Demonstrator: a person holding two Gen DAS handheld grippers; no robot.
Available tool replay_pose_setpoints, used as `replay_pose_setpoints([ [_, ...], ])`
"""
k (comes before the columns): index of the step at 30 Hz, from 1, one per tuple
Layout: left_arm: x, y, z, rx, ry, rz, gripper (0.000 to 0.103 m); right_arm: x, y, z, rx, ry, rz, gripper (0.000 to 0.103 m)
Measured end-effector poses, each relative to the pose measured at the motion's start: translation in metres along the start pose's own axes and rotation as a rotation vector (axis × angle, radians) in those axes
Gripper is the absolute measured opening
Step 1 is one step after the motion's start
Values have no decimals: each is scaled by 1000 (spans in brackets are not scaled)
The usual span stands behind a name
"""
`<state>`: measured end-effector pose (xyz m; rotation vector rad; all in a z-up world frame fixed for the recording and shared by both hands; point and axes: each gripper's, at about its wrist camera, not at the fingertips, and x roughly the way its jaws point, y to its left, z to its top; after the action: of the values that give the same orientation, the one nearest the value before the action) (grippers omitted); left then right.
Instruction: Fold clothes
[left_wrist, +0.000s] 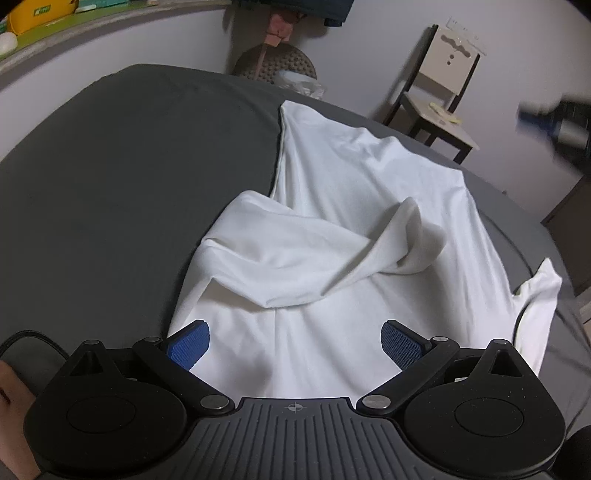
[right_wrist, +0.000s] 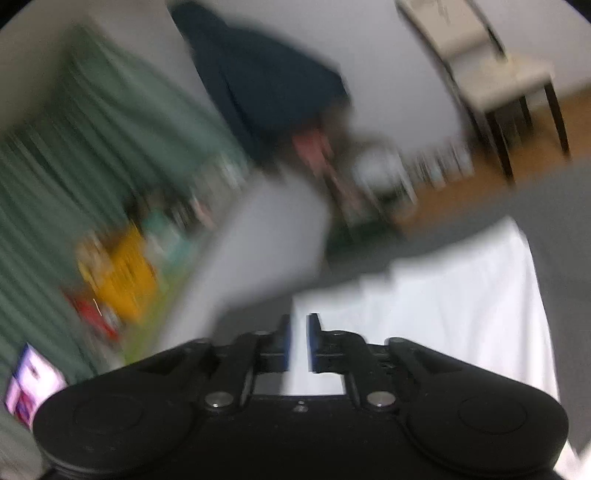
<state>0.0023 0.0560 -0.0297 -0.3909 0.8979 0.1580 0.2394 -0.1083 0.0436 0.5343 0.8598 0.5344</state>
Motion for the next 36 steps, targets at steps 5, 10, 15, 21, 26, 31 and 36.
replay_pose_setpoints([
  [5,12,-11,0,85,53,76,100,71,-27,-61,84,258,-108,30],
  [10,11,-14,-3,119,50,41,100,127,-3,-70,68,264,-204,50],
  [15,13,-16,-5,165,35,51,100,175,26,-59,-73,299,-403,53],
  [21,11,-21,-9,235,10,99,100,209,23,-66,-180,363,-651,39],
  [26,8,-17,-12,216,28,50,100,197,17,-71,-188,347,-630,7],
  [31,5,-13,-13,189,28,31,100,144,34,-59,-230,225,-498,5],
  [36,1,-11,-14,176,24,12,100,49,34,-27,-146,-83,-147,5],
])
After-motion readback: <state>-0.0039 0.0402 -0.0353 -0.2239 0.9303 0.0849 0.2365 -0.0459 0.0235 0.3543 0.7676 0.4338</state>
